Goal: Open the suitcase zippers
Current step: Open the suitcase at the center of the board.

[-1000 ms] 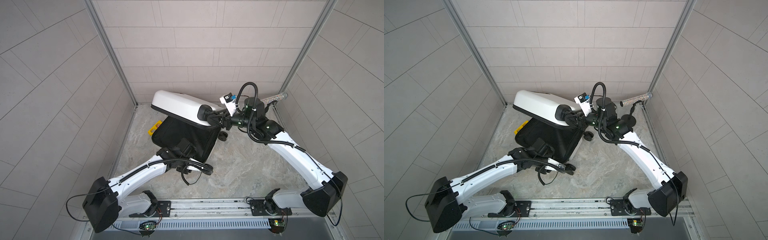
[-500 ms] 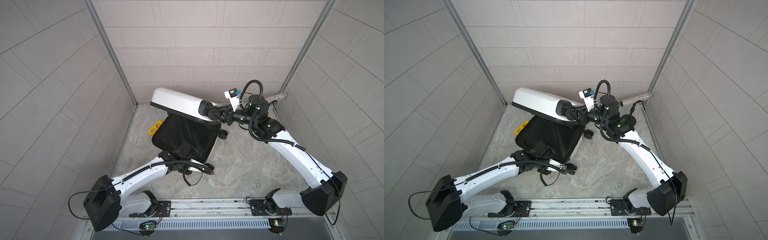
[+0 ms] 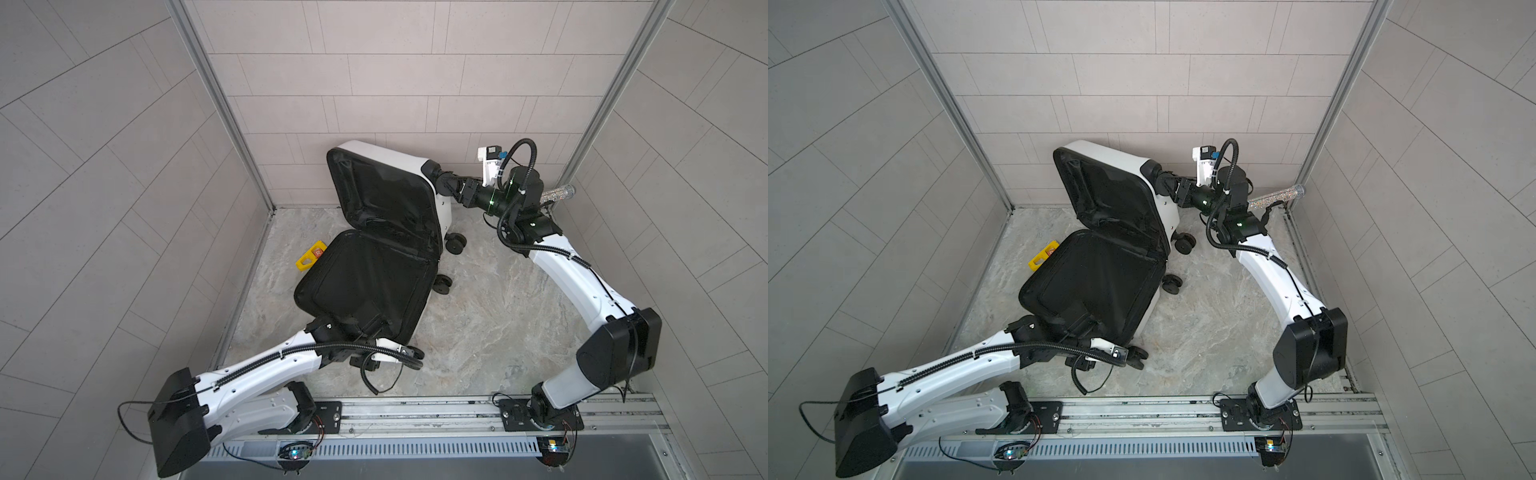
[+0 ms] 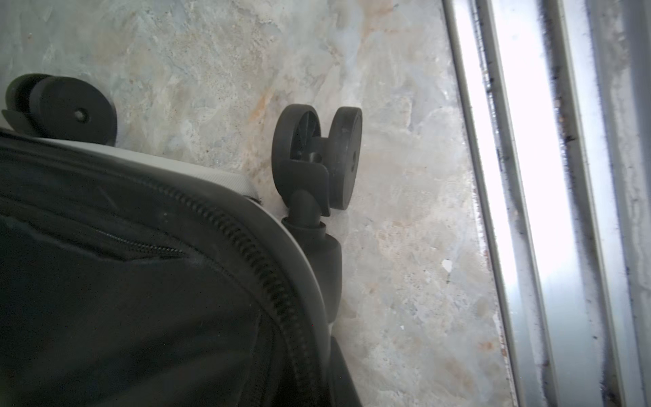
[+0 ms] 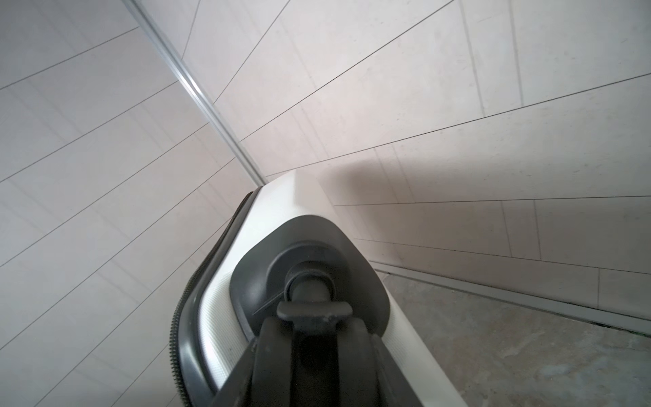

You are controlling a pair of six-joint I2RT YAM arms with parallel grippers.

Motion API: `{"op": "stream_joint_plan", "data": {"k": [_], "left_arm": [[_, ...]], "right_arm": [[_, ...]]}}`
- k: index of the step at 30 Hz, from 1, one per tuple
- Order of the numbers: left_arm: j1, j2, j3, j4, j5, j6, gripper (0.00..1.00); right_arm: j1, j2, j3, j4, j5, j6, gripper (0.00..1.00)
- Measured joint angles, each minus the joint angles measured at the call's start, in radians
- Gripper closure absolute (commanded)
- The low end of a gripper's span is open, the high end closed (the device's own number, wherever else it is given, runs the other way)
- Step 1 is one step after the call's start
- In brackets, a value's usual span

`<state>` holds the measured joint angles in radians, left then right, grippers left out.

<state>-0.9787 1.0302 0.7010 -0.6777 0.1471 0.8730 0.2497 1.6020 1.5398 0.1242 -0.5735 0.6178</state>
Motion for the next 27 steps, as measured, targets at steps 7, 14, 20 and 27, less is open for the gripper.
{"op": "stream_joint_plan", "data": {"k": [7,14,20,27], "left_arm": [[-0.123,-0.022,-0.045,0.084,-0.061,-0.152,1.00],[-0.227,0.088,-0.032,0.245,-0.060,-0.249,1.00],[-0.299,0.162,-0.016,0.346,-0.060,-0.309,1.00],[-0.350,0.191,-0.017,0.421,-0.079,-0.364,1.00]], "right_arm": [[-0.001,0.130,0.117,0.008,0.110,0.023,1.00],[-0.002,0.232,0.245,-0.048,0.203,0.019,1.00],[-0.002,0.270,0.304,-0.111,0.279,0.009,1.00],[-0.006,0.308,0.336,-0.132,0.320,0.010,1.00]]}}
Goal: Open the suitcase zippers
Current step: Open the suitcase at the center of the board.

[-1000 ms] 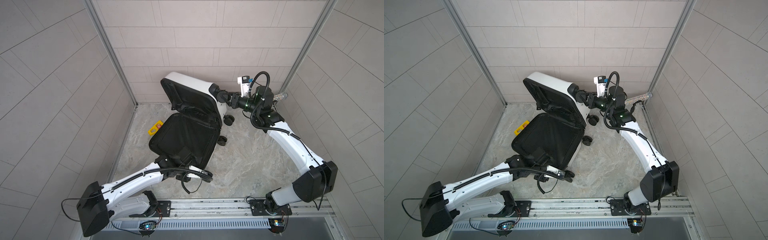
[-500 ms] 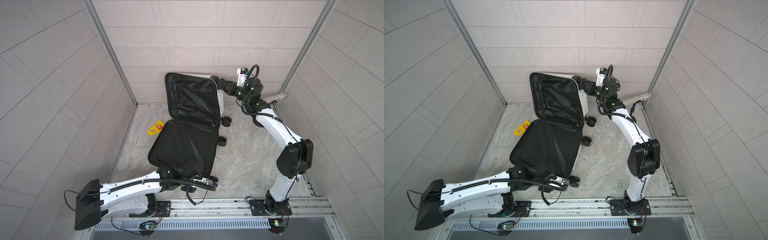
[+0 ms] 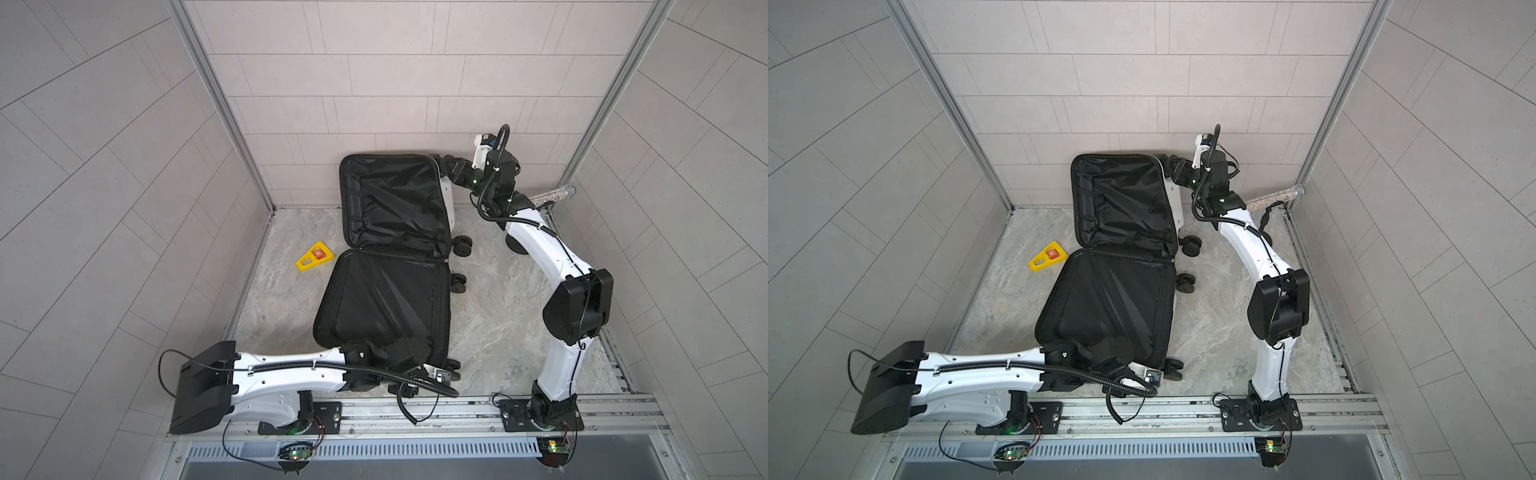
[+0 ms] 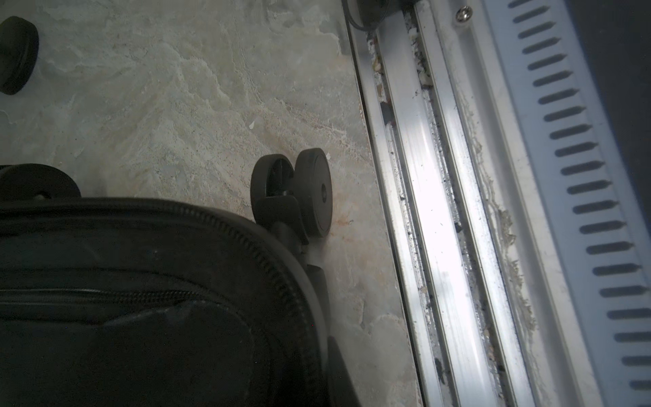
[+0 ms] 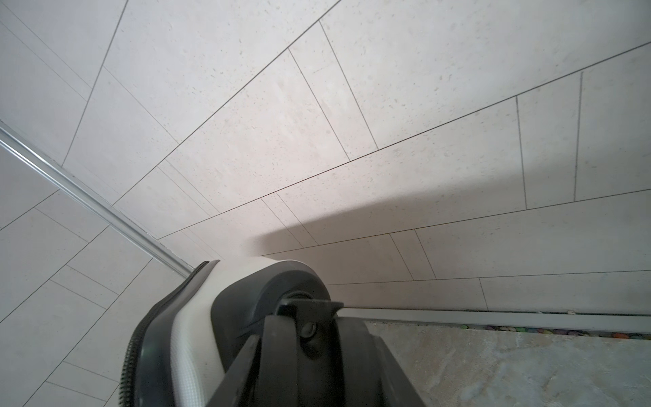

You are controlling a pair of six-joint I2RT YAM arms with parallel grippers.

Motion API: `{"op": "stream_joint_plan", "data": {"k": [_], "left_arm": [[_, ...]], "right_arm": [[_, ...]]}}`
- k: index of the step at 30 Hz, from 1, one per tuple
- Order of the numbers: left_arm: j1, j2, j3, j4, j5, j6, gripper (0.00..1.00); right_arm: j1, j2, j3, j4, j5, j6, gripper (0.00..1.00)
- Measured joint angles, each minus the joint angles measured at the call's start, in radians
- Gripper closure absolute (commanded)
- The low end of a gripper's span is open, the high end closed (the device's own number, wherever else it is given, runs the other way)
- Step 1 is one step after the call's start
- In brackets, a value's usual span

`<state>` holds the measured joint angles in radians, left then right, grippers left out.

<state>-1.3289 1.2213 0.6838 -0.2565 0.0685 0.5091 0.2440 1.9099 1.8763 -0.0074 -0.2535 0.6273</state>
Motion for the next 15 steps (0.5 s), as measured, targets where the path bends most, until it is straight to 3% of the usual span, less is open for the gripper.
{"op": "stream_joint_plan", "data": {"k": [15], "left_arm": [[-0.077,0.019,-0.042,0.131,-0.051,-0.079,1.00]], "right_arm": [[-0.015,0.108,0.021,-0.014,0.100,0.032,1.00]]}}
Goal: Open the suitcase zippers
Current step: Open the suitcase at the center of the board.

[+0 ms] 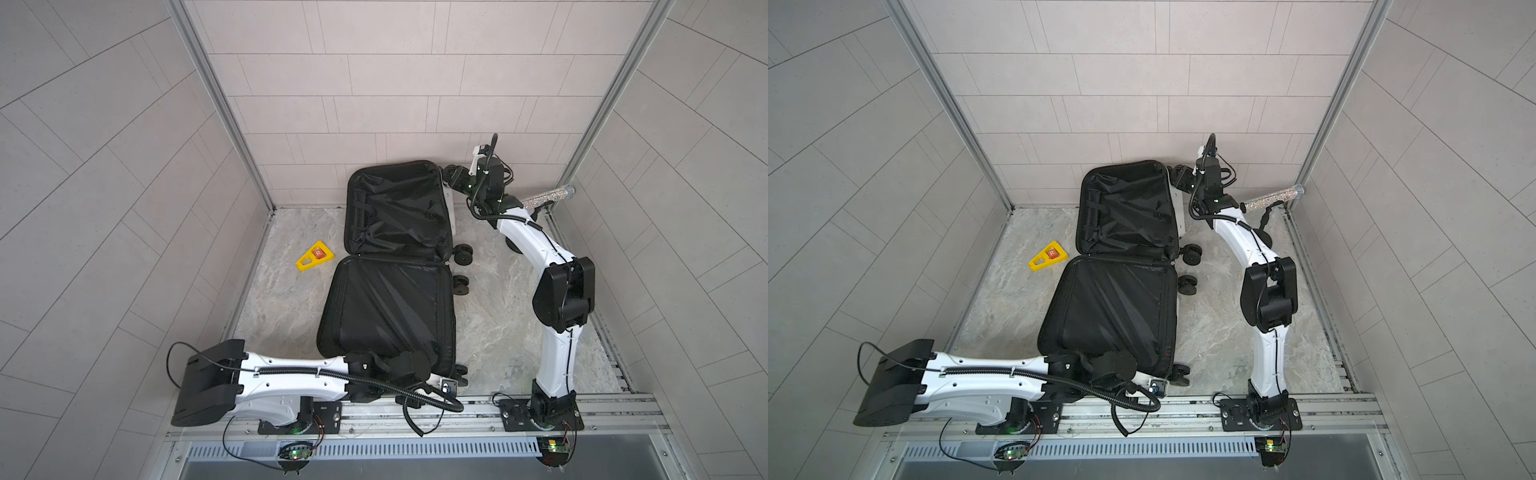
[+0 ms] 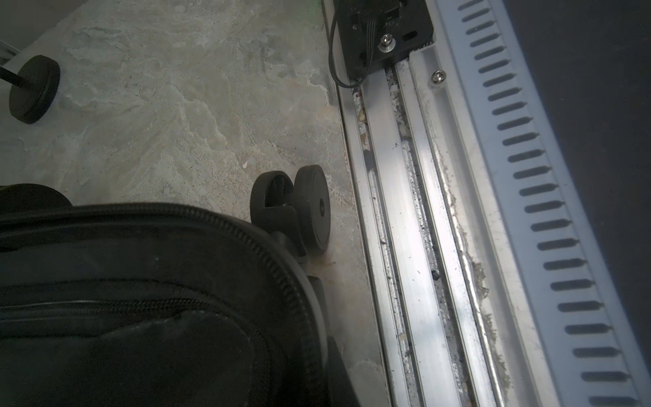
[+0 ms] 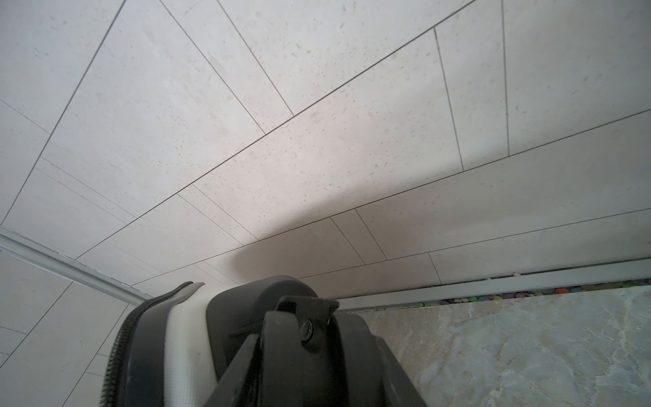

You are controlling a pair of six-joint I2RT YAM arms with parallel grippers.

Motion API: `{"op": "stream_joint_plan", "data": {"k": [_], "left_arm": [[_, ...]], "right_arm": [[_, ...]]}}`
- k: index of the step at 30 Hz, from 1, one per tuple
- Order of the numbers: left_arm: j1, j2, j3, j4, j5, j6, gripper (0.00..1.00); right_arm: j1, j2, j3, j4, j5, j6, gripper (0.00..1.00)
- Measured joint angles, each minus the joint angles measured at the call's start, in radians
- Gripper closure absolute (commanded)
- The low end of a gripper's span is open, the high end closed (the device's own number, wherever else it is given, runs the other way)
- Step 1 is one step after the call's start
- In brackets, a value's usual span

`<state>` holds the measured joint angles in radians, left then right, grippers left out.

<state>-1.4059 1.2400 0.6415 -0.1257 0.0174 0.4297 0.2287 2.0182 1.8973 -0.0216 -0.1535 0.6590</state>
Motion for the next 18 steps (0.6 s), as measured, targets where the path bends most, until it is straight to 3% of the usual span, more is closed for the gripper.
{"op": "stream_joint_plan", "data": {"k": [18], "left_arm": [[-0.019,0.026,-0.008,0.050,-0.018,-0.045,1.00]], "right_arm": [[0.000,0.024,-0.081,0.077,0.085,0.018,1.00]]}}
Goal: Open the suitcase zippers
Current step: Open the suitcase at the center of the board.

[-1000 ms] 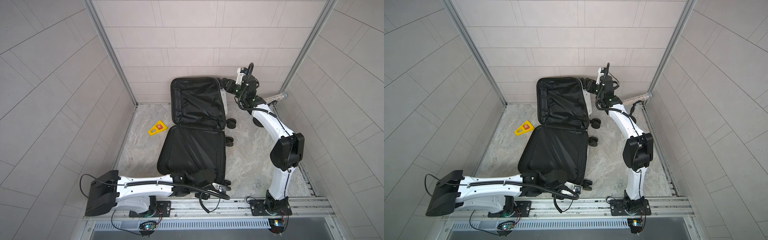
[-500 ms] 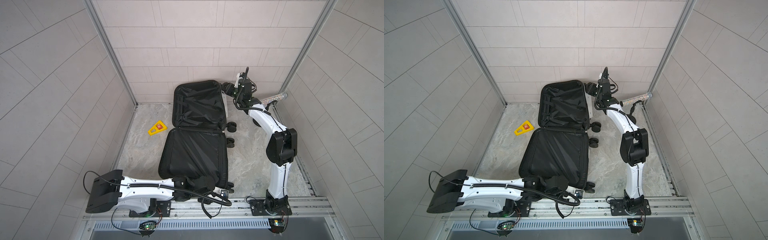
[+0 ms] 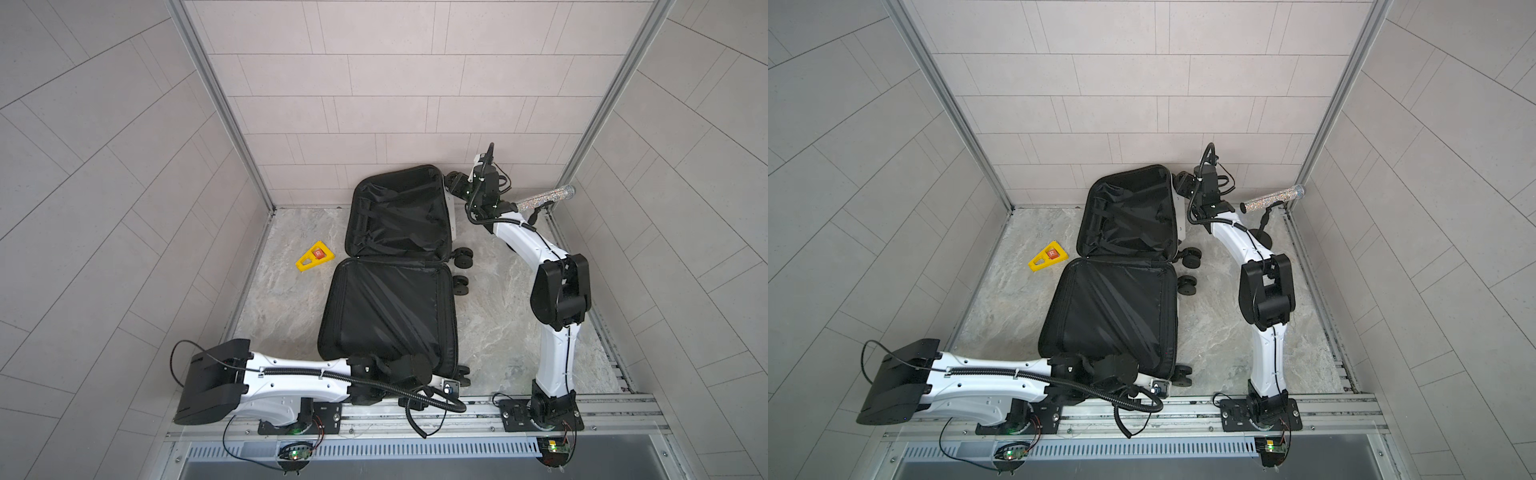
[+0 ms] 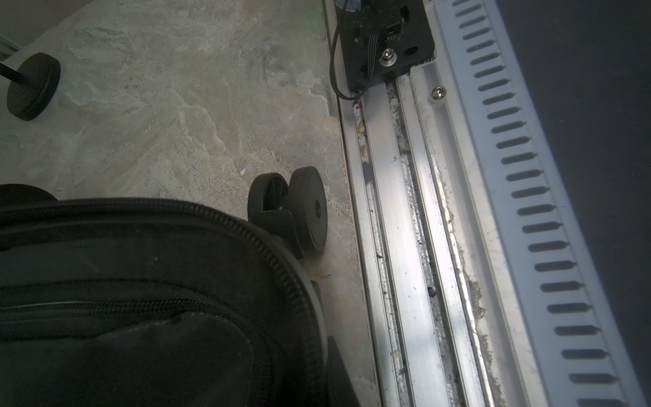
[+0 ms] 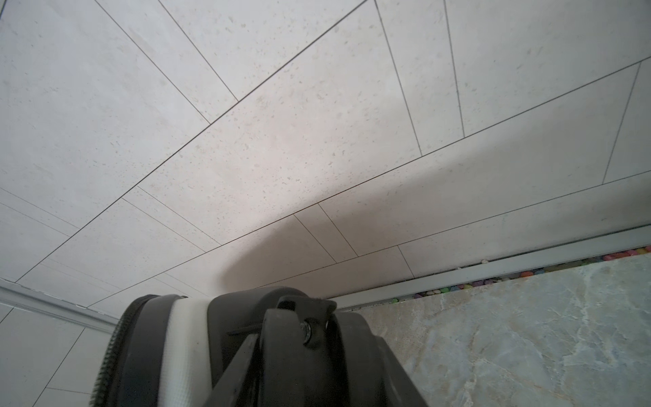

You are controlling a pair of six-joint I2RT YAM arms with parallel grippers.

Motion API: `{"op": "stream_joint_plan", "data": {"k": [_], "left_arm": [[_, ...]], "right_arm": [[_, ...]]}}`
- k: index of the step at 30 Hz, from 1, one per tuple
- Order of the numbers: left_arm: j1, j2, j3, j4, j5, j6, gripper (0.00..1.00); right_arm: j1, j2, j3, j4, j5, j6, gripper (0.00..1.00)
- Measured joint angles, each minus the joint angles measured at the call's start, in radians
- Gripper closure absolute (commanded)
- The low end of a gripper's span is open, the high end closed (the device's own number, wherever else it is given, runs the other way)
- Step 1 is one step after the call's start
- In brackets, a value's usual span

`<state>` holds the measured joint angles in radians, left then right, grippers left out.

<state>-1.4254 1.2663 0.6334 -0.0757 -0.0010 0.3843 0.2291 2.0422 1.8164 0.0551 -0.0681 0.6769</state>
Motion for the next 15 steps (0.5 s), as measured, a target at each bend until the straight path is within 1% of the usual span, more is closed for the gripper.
{"op": "stream_joint_plan", "data": {"k": [9,10,15], "left_arm": [[-0.024,0.027,0.000,0.042,-0.008,-0.032,1.00],[-0.026,0.030,0.000,0.048,-0.008,-0.034,1.00],[-0.033,0.042,0.000,0.069,-0.008,-0.043,1.00]], "right_arm": [[0.000,0.000,-0.102,0.079,0.044,0.042,1.00],[0.000,0.000,-0.113,0.084,0.051,0.044,0.99],[0.000,-0.002,-0.159,0.113,0.079,0.067,0.88]]}}
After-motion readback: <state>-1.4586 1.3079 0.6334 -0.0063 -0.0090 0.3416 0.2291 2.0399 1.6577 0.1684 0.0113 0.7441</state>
